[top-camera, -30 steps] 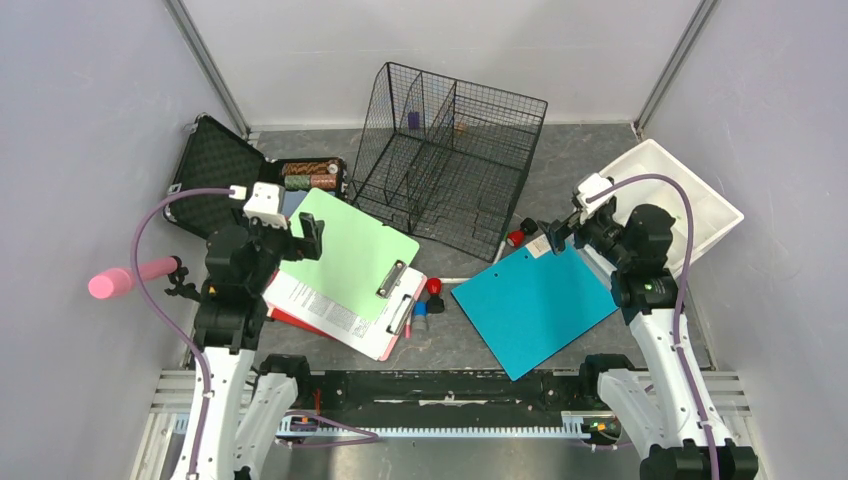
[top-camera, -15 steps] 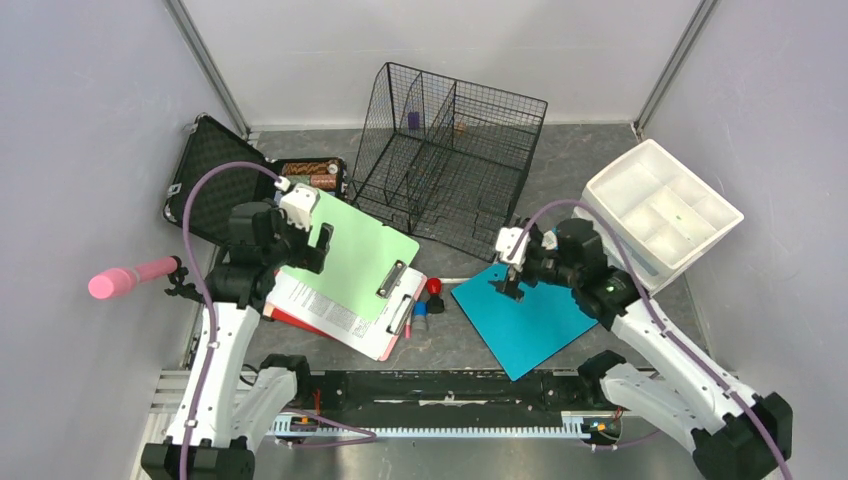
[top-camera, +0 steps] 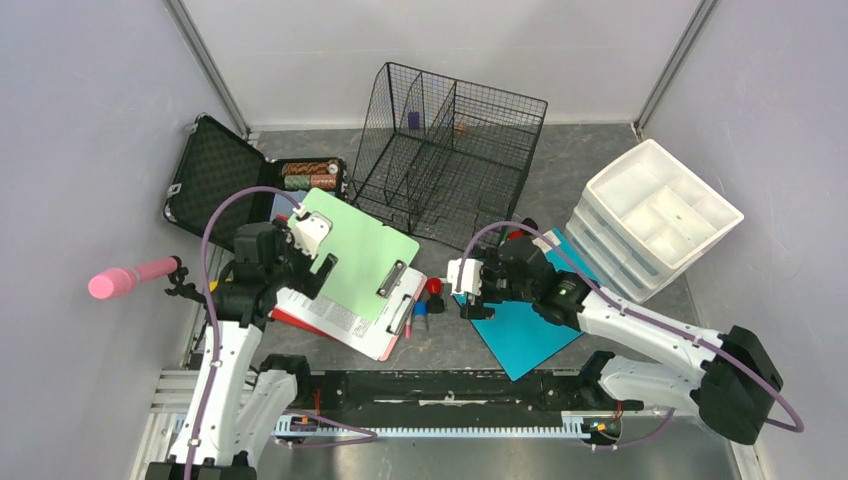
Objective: Organize the desk
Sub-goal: Pick up the folder from the center of the board.
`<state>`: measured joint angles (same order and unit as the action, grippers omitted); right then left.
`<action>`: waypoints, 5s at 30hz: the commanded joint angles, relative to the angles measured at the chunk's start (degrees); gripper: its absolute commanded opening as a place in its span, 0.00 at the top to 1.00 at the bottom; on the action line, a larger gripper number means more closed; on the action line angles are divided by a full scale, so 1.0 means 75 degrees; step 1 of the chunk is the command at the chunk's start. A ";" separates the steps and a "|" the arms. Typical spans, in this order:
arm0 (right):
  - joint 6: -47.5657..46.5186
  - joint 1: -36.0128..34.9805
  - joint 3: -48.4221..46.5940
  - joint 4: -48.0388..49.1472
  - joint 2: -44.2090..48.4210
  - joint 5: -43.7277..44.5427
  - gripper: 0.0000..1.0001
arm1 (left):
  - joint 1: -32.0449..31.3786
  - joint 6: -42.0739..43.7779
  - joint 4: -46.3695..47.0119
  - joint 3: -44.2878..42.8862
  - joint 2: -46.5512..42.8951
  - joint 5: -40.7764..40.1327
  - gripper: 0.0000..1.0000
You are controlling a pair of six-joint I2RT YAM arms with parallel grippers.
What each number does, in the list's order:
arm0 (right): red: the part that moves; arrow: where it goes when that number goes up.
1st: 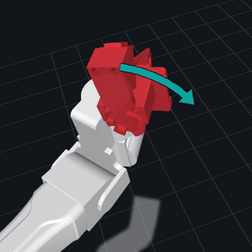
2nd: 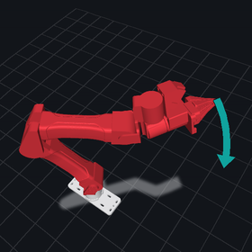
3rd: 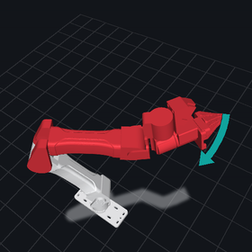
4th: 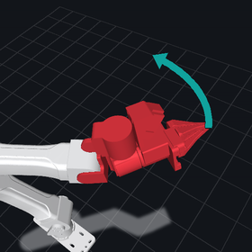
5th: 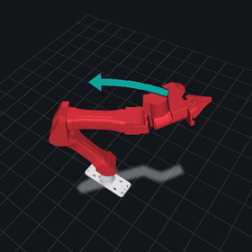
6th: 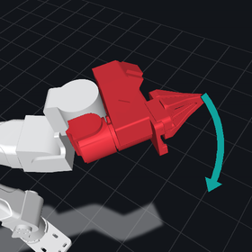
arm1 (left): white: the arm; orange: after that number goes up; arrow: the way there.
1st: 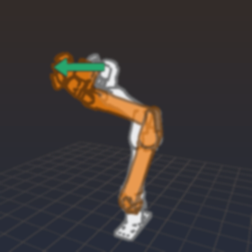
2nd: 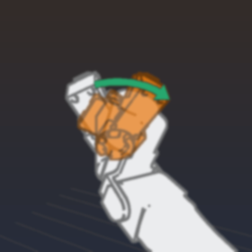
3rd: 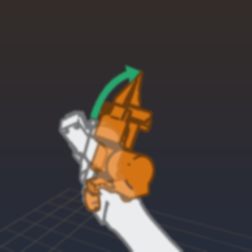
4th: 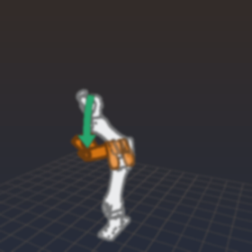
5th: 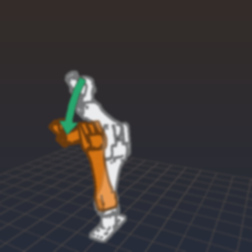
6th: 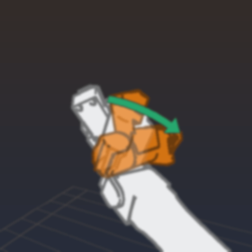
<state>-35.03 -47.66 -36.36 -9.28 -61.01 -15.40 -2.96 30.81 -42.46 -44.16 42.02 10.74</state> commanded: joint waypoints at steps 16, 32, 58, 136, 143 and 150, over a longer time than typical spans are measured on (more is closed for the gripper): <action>0.1984 -0.0724 -0.1786 0.1035 -0.2326 0.0454 0.01 | 0.0027 -0.1954 0.0999 -0.0697 0.1585 -0.0882 0.00; 0.5280 -0.0645 -0.1928 0.2697 -0.3806 -0.0151 0.01 | 0.0043 -0.2221 0.2104 -0.0169 0.1159 -0.1205 0.00; 0.6595 0.0003 -0.2944 0.3464 -0.5856 -0.0323 0.01 | 0.0035 -0.1770 0.2776 0.0799 -0.0106 0.0264 0.00; 0.9675 0.0685 -0.2232 0.7610 -0.6138 -0.2950 0.76 | 0.0030 0.0229 0.3271 0.1986 0.1592 -0.0328 0.00; 0.9790 0.0789 -0.2106 0.7624 -0.5945 -0.2928 1.00 | 0.0029 0.0178 0.3128 0.1983 0.1161 -0.0216 0.00; 0.9676 0.0823 -0.1794 0.7492 -0.5561 -0.2720 1.00 | 0.0023 -0.0174 0.2370 0.1305 0.0703 0.0243 0.00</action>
<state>39.62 -42.65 -50.92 42.85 -107.15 -38.63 -2.96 31.33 -21.37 -29.85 49.50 8.60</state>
